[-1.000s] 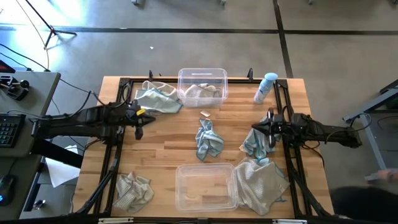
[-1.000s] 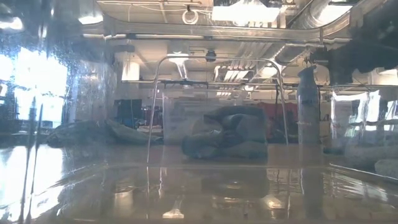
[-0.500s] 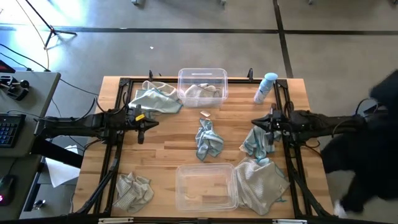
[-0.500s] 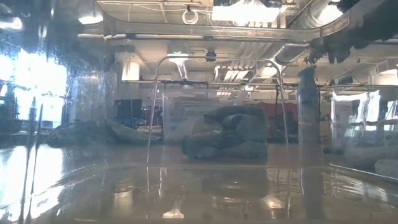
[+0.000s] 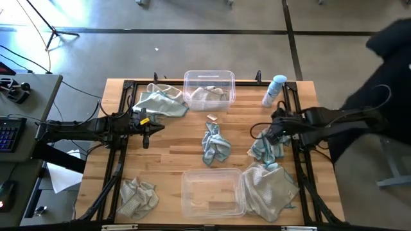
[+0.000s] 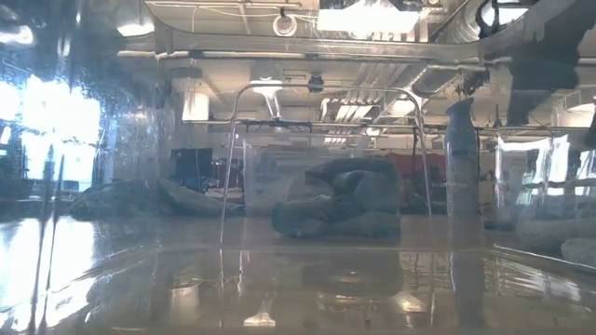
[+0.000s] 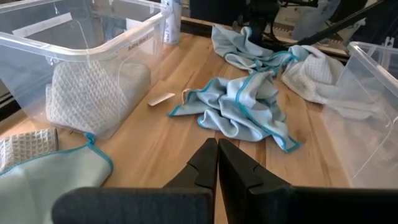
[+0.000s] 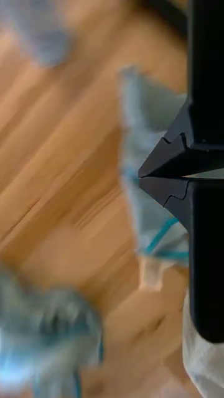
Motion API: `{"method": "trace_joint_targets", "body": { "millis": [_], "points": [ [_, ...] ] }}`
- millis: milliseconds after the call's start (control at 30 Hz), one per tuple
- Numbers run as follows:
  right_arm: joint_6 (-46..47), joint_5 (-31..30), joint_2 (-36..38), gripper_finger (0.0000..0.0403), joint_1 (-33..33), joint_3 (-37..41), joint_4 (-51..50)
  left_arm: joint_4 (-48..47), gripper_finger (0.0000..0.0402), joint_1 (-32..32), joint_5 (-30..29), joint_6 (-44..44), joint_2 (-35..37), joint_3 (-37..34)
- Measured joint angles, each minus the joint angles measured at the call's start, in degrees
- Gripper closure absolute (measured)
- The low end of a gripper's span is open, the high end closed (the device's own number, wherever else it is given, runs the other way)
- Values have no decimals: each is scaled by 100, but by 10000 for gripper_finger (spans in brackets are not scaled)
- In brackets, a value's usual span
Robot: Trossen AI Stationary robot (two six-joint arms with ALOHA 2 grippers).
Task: Sort microfiber towel by color & place in baskets
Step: Put the middle right blue towel into the bottom transparent bin
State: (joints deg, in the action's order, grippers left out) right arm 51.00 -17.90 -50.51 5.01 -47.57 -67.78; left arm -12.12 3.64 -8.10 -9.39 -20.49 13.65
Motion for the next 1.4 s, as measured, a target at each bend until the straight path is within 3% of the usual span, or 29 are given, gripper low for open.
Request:
{"method": "trace_joint_targets", "body": {
  "millis": [133, 367, 900, 1133, 1400],
  "points": [
    [968, 313, -415, 402, -115, -20, -571, 0, 401, 0, 2, -87, 0, 0],
    [2090, 702, -929, 366, -328, 488, -573, -4, 401, 0, 0, -98, 0, 0],
    [2105, 847, -2033, 212, -390, 638, 425, -28, 401, 2, 0, -107, -11, 0],
    [2014, 975, -2850, 197, -390, 648, 639, -31, 401, 1, 1, -119, -11, 0],
    [1494, 1184, -3488, 197, -388, 1104, 1828, -56, 401, 0, 2, -161, -11, 1]
  ]
}}
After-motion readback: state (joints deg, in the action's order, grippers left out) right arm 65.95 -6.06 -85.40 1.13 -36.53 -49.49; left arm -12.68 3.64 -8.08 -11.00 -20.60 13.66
